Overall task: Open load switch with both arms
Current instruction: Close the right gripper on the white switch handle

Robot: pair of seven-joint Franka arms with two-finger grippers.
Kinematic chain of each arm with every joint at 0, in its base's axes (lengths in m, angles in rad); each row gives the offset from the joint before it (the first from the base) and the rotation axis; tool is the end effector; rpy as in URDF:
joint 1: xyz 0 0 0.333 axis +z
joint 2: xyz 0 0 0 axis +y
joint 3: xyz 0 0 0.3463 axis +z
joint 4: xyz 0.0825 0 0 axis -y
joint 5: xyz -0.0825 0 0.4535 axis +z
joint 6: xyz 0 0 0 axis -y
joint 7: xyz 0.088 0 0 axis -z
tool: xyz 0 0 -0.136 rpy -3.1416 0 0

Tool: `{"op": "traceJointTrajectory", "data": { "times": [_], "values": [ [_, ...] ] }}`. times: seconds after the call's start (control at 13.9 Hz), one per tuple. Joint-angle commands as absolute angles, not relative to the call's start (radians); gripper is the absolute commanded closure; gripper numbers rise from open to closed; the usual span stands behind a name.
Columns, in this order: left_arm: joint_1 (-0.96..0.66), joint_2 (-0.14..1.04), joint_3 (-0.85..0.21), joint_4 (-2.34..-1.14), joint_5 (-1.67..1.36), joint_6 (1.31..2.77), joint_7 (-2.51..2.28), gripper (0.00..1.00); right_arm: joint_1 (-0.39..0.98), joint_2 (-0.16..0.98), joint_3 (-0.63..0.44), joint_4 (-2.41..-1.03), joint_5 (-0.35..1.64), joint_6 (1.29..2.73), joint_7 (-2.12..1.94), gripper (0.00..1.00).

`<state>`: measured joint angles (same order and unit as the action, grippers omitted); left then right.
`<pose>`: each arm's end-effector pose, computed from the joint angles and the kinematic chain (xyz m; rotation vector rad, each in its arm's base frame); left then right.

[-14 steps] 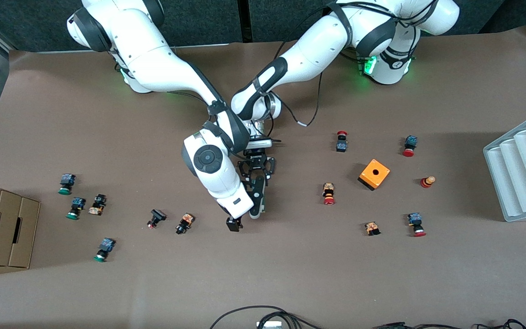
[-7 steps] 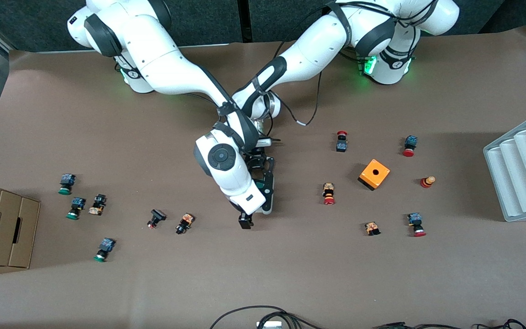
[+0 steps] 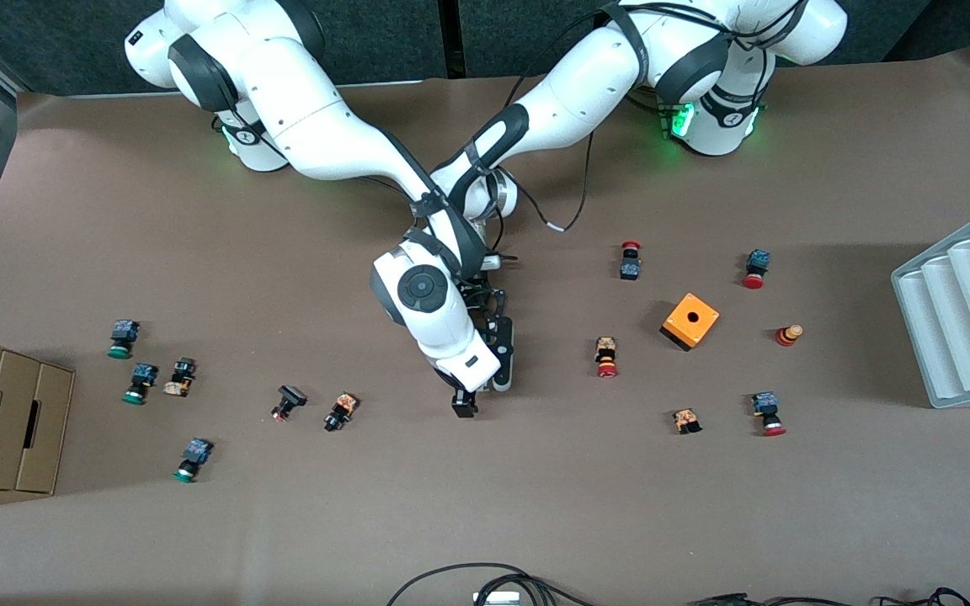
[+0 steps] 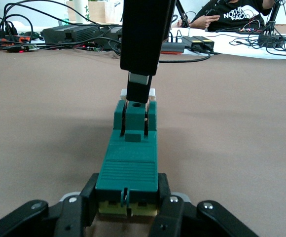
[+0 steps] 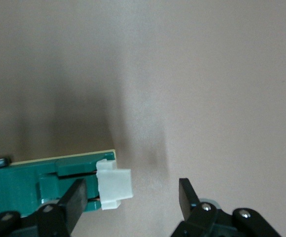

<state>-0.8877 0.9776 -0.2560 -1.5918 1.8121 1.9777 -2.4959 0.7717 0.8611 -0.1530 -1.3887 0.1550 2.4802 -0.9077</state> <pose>0.4002 -0.6275 0.0199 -2.5899 -0.1515 -1.7174 0.6673 0.5088 0.1690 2.2760 2.0827 0.3707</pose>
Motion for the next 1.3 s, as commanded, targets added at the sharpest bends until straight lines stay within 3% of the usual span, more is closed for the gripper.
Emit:
{"op": "traceJointTrajectory", "data": {
  "times": [0.0, 0.29, 0.94, 1.23],
  "values": [
    [-0.904, 1.008, -0.25, -1.562, 1.813, 1.983, -2.52, 0.84, 0.781, 0.891, -0.166, -1.361, 0.172, 2.511, -0.919, 0.18],
    [-0.904, 1.006, -0.25, -1.565, 1.815, 1.983, -2.525, 0.84, 0.784, 0.89, -0.166, -1.365, 0.178, 2.51, -0.916, 0.27],
    [-0.904, 1.006, -0.25, -1.566, 1.816, 1.982, -2.534, 0.83, 0.782, 0.894, -0.166, -1.373, 0.183, 2.51, -0.913, 0.33],
    [-0.904, 1.006, -0.25, -1.566, 1.816, 1.982, -2.534, 0.83, 0.784, 0.894, -0.166, -1.385, 0.181, 2.508, -0.914, 0.48]
  ]
}}
